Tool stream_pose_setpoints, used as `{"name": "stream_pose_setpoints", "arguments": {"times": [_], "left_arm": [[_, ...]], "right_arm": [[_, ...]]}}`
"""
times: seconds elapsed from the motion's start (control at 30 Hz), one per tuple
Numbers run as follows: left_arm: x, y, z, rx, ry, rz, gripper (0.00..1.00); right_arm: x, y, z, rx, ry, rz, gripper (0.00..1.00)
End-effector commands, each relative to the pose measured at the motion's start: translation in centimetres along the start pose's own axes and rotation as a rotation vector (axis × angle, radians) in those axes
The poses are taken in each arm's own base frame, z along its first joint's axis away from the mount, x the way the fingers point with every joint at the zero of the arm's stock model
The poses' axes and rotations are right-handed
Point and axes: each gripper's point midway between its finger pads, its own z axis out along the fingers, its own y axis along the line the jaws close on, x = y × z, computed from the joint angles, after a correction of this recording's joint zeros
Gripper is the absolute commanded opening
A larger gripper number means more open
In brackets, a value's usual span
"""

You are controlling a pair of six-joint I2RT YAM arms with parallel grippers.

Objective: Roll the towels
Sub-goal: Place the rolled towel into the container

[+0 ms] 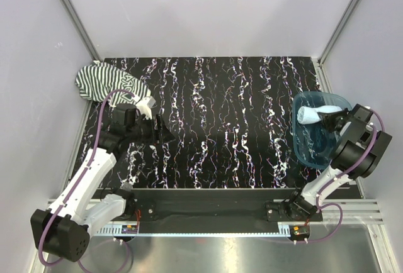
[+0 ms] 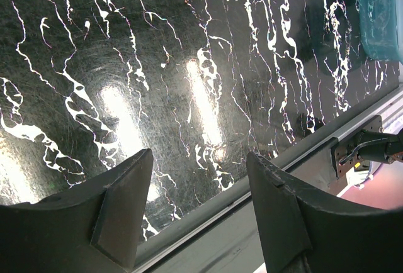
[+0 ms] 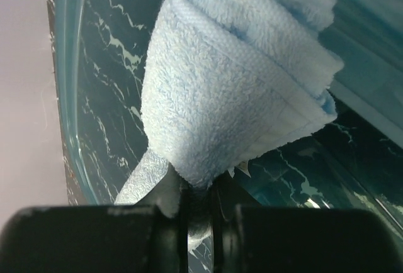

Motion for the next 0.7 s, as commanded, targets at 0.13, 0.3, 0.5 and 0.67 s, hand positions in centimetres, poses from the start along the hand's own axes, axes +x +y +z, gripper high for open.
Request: {"name": "stream_pose_setpoints", "arguments": {"times": [0.13, 0.3, 0.5, 0.67], "left_arm": [[-0.5, -0.4, 0.0, 0.028, -0.021, 0.028, 0.66], [-0.4, -0.4, 0.1, 0.028, -0.017, 0.025, 0.66], [-0.4, -0.3, 0.1, 0.026, -0.015, 0.023, 0.67], [-0.4, -0.2, 0.2, 0.02, -0.012, 0.021, 0.67]], "right_arm": [[0.9, -5.9, 0.8, 0.266, 0.045, 0.019, 0.04], [0.5, -5.4, 1.2, 0.256, 0.041, 0.01, 0.06], [0.6, -4.4, 2.3, 0.263, 0.049, -0.007, 0.09], [0.6, -3.7, 3.1, 0.264, 0.056, -0.004, 0.19]]}}
